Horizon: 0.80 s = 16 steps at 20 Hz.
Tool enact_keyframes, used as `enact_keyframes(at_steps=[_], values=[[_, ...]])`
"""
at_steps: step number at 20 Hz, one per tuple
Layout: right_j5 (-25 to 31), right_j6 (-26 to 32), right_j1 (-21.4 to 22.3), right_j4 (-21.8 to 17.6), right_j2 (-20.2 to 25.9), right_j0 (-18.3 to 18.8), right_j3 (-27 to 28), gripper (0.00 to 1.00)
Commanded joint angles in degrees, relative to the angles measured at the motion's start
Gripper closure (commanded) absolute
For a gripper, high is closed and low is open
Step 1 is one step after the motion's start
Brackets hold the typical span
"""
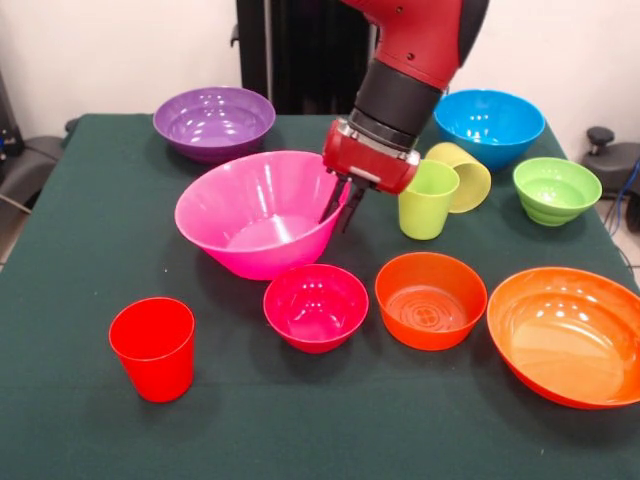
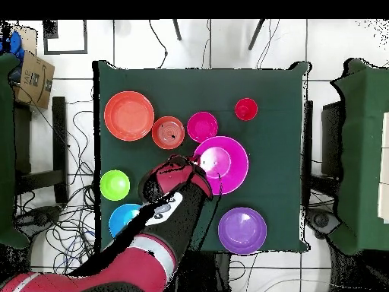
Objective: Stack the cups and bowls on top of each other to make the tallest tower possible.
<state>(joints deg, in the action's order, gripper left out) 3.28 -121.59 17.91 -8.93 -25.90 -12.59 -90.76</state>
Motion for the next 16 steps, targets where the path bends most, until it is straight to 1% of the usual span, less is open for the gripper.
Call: enact_keyframes(at_steps=[1, 4, 5, 9, 16], values=[[7.19, -4.76, 1.45, 3.17, 9.40, -0.05, 4.59, 1.00], [9.40, -4.37, 3.40, 3.58, 10.19, 0.27, 3.64, 1.00], [11.09, -3.97, 4.43, 3.73, 10.39, 0.41, 3.23, 1.00], [15.43, -2.93, 6.73, 3.65, 9.79, 0.51, 2.25, 1.00], [17.47, -4.64, 6.43, 3.81, 7.76, -0.54, 2.47, 1.00]])
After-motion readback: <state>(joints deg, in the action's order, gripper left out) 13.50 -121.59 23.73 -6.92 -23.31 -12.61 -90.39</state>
